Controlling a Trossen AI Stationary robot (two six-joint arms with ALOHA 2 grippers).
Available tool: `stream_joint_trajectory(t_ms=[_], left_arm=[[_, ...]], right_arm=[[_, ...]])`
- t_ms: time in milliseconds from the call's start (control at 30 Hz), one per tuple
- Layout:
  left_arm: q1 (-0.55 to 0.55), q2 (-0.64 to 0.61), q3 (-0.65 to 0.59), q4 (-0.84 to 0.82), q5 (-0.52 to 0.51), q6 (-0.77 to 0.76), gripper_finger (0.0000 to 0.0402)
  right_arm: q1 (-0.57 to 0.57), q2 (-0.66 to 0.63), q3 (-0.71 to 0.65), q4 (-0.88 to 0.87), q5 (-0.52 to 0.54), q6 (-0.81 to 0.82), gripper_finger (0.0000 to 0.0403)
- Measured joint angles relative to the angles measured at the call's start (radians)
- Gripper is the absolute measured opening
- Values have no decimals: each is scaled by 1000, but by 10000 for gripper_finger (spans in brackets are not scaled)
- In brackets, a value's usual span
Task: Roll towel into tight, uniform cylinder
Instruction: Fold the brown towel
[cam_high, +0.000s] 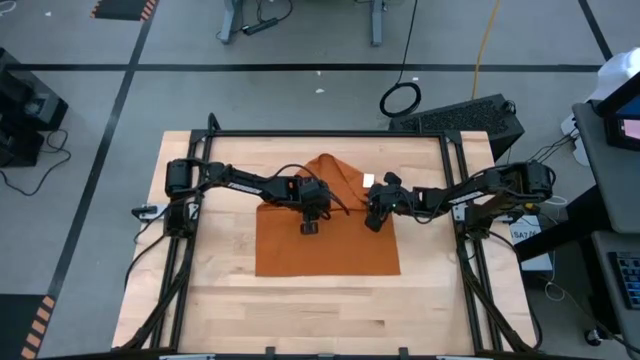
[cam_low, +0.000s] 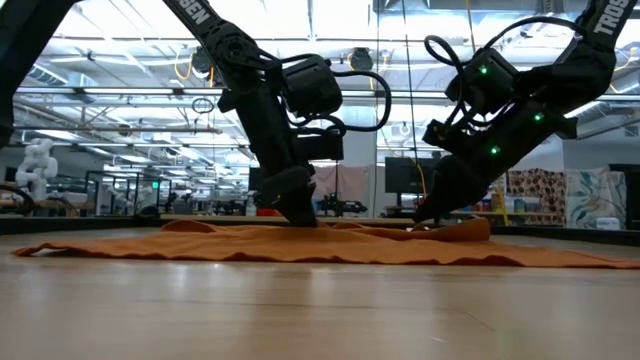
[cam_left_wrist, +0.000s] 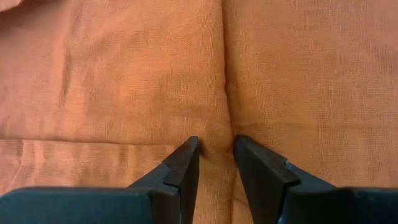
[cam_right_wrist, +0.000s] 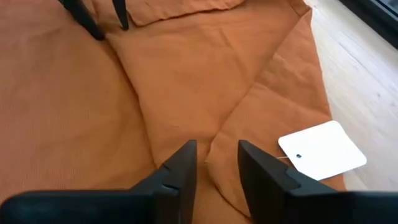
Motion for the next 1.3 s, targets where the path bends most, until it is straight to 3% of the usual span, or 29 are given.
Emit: stream_joint_trajectory(t_ms=[300, 400, 567, 633, 1067, 1200, 1300], left_arm=[[0, 2, -2, 17, 1, 0, 115], [0, 2, -2, 18, 3, 0, 115], [0, 2, -2, 19, 3, 0, 115], [0, 2, -2, 20, 3, 0, 115], [0, 3, -3, 21, 4, 1, 115], [-1, 3, -3, 28, 5, 1, 115], [-1, 3, -3, 28, 5, 1, 115]], right_arm=[[-2, 11, 0, -12, -5, 4, 122], [-6, 12, 0, -2, -1, 4, 95], [-20, 11, 0, -7, -29, 4, 17], [-23, 11, 0, -8, -29, 5, 7], [-18, 11, 0, -33, -34, 53, 123], [-18, 21, 0, -35, -28, 63, 130], [-18, 41, 0, -29, -28, 67, 112]])
